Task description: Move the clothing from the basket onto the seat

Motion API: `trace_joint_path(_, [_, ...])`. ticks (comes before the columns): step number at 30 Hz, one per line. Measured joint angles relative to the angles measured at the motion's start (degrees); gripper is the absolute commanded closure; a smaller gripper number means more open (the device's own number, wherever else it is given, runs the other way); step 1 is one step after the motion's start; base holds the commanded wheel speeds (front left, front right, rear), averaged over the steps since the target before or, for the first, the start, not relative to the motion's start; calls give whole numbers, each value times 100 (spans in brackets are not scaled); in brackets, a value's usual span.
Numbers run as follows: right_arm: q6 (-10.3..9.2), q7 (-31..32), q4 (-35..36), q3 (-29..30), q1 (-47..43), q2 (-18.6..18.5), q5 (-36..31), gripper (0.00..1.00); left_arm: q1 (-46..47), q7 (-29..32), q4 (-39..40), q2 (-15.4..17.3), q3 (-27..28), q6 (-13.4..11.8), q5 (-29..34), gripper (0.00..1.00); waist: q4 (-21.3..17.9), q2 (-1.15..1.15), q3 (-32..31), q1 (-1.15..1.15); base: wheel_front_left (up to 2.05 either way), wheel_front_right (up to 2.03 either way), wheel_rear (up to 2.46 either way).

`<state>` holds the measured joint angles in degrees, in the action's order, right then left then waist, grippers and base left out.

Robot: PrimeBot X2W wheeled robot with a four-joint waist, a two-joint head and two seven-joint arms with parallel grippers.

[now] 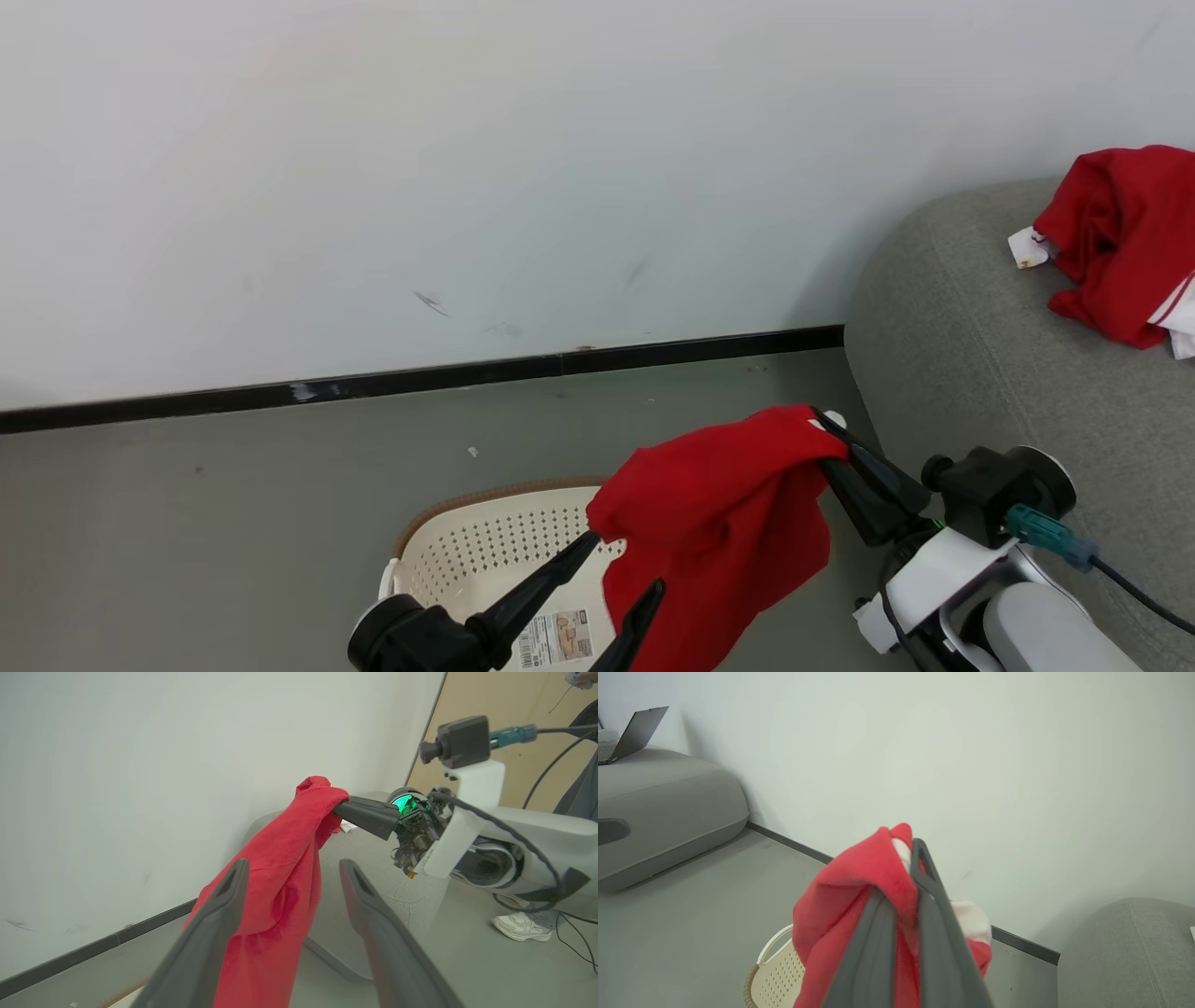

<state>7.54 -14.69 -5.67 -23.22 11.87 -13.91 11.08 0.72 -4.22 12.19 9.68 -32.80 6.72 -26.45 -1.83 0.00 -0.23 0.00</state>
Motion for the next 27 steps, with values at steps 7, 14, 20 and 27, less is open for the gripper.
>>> trace_joint_path(7, [0,0,132,243,-140,-31,-42,100,94,-99,-73,9,-162,8,36,0,-314,0,73,0,0,0,0])
trace_joint_path(14, [0,0,282,537,-222,-48,-51,100,131,-199,-148,29,-172,8,36,0,-634,0,144,0,0,0,0])
trace_joint_path(20, [0,0,331,881,-265,-35,86,100,134,-270,-187,26,-200,34,36,0,-891,0,229,0,0,0,0])
trace_joint_path(27, [0,0,67,1344,-203,162,782,100,132,-321,-193,2,-191,32,36,0,-1086,0,427,0,0,0,0])
